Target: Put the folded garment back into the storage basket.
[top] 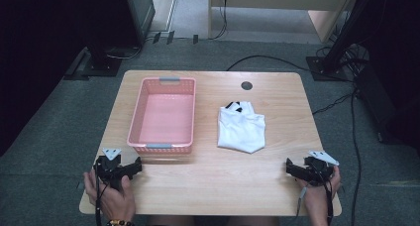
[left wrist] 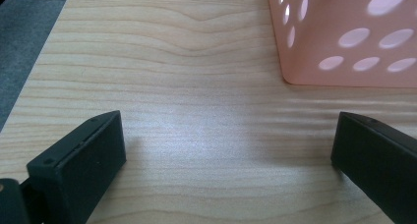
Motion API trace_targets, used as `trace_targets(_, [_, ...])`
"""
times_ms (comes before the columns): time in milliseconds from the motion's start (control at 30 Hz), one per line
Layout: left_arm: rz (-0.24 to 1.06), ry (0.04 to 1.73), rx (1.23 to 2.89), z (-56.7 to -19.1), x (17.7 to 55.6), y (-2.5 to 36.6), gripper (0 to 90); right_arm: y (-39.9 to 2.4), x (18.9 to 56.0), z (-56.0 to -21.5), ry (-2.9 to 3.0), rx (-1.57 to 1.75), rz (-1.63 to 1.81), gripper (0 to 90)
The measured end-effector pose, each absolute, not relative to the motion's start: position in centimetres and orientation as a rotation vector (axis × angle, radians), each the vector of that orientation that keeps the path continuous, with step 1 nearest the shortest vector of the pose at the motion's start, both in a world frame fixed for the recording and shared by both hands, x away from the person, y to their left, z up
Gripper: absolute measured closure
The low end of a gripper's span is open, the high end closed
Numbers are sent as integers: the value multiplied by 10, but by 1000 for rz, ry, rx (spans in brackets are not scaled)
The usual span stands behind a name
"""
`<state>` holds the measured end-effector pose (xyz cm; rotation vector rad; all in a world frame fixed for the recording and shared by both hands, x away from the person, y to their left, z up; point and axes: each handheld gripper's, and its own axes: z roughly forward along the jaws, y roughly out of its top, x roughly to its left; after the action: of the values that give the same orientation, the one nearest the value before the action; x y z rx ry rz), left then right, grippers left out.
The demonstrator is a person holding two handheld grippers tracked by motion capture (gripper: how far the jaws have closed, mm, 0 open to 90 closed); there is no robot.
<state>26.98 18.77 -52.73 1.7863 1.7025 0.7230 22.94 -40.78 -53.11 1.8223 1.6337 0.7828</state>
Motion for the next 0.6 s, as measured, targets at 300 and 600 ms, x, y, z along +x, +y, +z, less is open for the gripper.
trace_targets(300, [723,1703,1785,-527,270,188,0,-410,217,-529,1532,1804,800,0])
trace_targets(600, [723,1703,1785,-527,270,188,0,-415,212,-515,1446,1814,872,26])
